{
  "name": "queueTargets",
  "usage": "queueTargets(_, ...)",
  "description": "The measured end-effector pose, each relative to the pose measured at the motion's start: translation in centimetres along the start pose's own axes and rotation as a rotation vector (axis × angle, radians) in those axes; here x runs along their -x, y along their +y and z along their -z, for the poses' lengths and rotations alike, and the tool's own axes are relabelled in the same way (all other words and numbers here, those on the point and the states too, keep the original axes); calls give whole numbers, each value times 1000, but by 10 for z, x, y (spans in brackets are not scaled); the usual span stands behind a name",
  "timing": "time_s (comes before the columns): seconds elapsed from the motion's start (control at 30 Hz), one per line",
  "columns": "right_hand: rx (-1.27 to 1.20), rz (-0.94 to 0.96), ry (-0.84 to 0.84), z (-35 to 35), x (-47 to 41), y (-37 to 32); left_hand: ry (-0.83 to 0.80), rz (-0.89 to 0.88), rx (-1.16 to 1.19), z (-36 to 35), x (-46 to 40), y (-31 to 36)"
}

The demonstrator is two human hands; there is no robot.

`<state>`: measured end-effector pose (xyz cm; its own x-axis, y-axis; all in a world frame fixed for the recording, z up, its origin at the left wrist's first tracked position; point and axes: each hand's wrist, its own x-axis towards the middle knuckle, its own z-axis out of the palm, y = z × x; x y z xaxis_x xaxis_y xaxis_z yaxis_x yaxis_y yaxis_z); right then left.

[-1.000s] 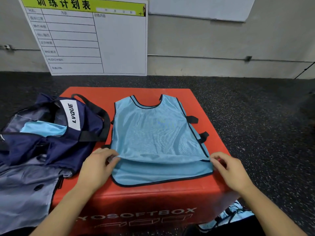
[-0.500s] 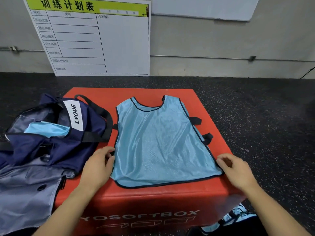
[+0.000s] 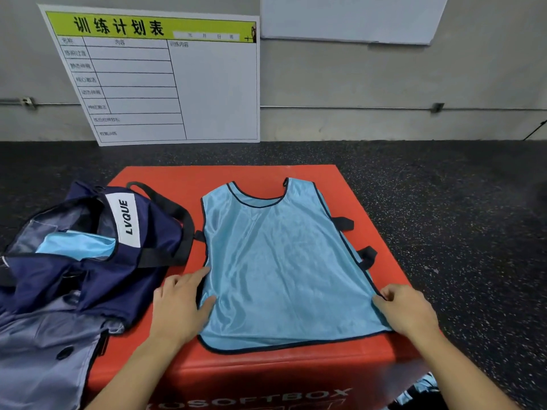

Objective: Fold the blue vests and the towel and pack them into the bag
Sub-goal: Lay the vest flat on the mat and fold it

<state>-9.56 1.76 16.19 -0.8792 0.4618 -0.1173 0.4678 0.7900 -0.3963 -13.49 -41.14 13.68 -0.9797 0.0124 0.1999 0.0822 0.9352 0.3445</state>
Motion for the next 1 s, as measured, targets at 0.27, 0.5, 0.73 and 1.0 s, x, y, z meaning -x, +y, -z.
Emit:
queueTargets(0.27,27,2,-19,14,-6,7,13,-44,224,14,-50,-3)
queueTargets(0.5,-208,310,46,21,-101,-58,-21,-104,188,9,-151,-2)
queueTargets(0.73,-245,441,-96,-11,-206,-130,-145,58,182,-26,-255,-7)
queueTargets(1.0,-285,398,-95,-48,-296,-171,-35,305,431,-53,-326,-10)
